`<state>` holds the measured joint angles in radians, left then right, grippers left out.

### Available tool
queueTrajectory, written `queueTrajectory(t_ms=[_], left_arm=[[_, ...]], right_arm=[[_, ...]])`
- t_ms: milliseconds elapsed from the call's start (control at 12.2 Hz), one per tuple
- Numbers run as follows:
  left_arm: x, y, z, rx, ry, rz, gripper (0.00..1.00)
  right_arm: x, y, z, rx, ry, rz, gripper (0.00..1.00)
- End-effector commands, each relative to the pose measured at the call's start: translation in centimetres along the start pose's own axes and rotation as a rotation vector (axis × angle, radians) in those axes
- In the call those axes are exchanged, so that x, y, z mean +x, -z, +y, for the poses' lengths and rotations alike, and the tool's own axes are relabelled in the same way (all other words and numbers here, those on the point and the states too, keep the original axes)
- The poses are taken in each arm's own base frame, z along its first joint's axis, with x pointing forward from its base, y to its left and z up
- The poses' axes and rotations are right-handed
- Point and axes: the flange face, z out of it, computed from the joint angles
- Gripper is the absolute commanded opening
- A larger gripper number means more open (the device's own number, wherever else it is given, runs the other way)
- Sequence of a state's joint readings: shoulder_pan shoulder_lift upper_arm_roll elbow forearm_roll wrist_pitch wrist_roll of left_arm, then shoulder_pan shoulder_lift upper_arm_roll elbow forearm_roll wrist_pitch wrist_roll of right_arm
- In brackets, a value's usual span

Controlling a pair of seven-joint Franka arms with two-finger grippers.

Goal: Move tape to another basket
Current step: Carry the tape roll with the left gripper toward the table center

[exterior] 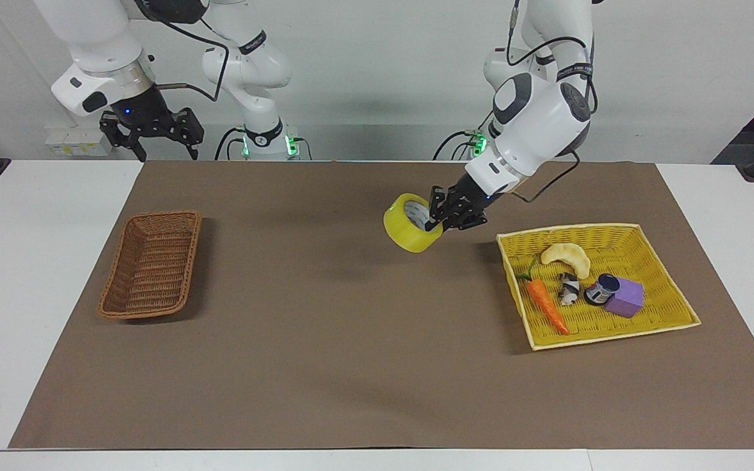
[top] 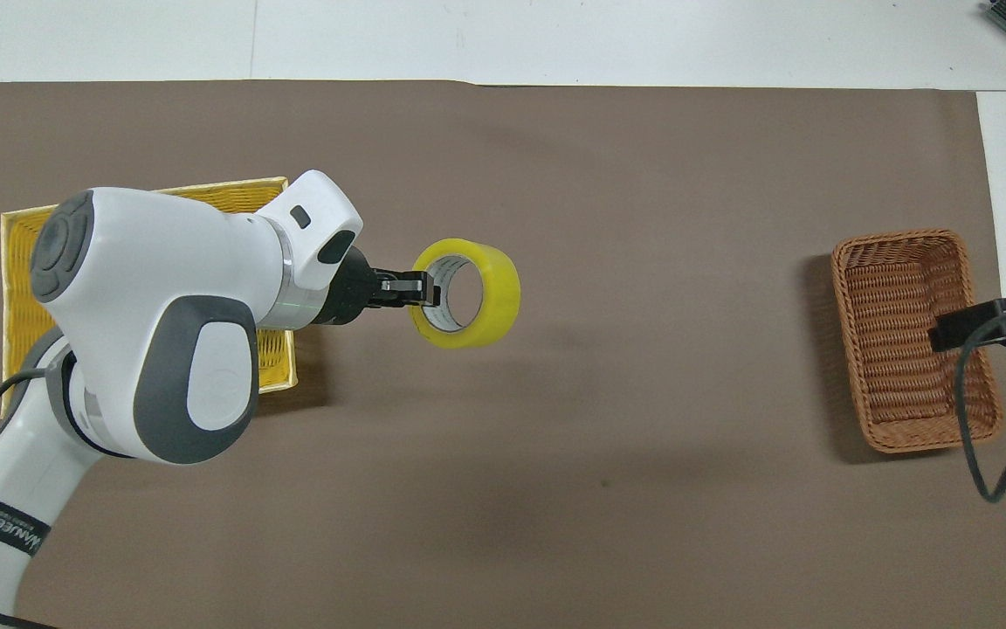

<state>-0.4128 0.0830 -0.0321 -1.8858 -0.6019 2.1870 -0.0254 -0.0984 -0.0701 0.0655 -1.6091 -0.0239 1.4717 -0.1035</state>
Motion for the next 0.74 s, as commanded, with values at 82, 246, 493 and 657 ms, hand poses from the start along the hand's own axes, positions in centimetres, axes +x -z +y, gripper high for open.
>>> queueTrajectory(t_ms=[82, 246, 493, 657], left_arm=[[-0.3, 0.24, 0.35, -0.018, 0.015, 0.019, 0.0], [-0.3, 0.24, 0.35, -0.018, 0.015, 0.019, 0.0], [-0.84, -0.19, 1.27, -0.021, 0.0, 0.006, 0.0], [-0.9, -0.31, 1.18, -0.019, 0.003, 0.004, 0.0]], right_arm=[[-0.61, -0.01, -0.38, 0.014, -0.026, 0.015, 1.0], [-0.6, 0.0, -0.46, 0.013, -0.025, 0.015, 1.0], [-0.76, 0.08, -0.4, 0.013, -0.022, 0.016, 1.0], [-1.09, -0.5, -0.57, 0.014, -0.025, 0.006, 1.0]])
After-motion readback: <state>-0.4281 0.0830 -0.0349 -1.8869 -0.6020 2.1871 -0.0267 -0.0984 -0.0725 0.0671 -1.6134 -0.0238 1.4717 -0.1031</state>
